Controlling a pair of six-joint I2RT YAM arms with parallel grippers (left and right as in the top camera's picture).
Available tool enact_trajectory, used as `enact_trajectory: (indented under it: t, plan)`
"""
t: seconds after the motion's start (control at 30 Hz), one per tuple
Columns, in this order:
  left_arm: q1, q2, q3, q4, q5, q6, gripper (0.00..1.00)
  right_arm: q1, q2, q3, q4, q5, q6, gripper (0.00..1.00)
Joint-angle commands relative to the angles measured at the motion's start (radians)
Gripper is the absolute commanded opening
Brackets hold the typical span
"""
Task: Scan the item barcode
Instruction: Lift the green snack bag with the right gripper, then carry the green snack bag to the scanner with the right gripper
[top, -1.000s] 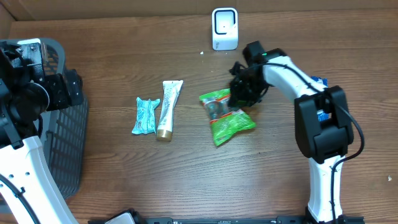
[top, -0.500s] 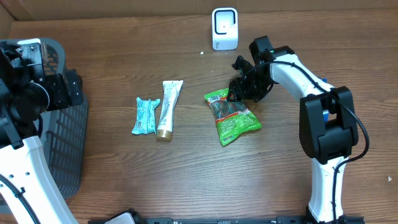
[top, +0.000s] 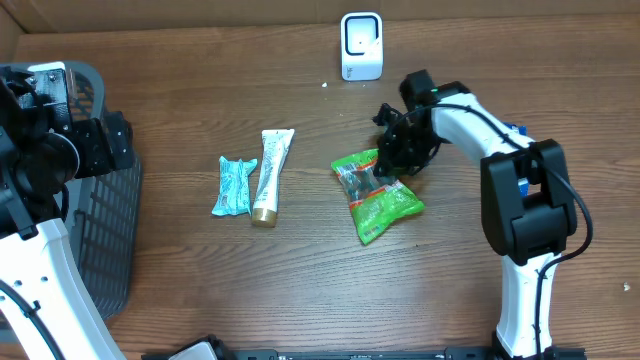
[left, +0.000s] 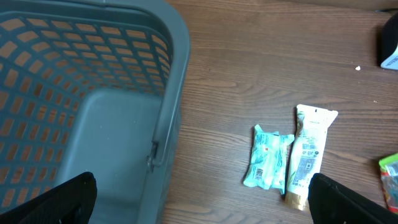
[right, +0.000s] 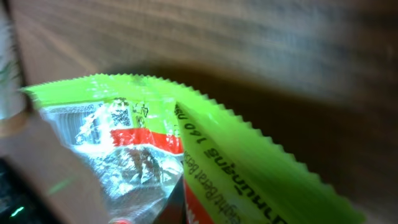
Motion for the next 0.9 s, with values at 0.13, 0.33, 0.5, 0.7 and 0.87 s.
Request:
enact_trajectory:
  t: [0.13, 0.33, 0.5, 0.7, 0.87]
  plan:
    - [0.003, 0.003, 0.013, 0.001, 0.007, 0.018, 1.00, -0.125, -0.209, 0.070, -0.042, -0.259, -0.113, 0.04]
    - [0.003, 0.003, 0.013, 0.001, 0.007, 0.018, 1.00, -0.179, -0.327, 0.070, -0.050, -0.373, -0.135, 0.04]
    - [0.003, 0.003, 0.013, 0.001, 0.007, 0.018, 1.00, -0.208, -0.376, 0.070, -0.051, -0.489, -0.157, 0.04]
    - [0.003, 0.003, 0.013, 0.001, 0.007, 0.018, 1.00, -0.249, -0.381, 0.070, -0.056, -0.676, -0.161, 0.04]
    - [0.003, 0.003, 0.013, 0.001, 0.007, 0.018, 1.00, -0.288, -0.382, 0.070, -0.057, -0.791, -0.164, 0.04]
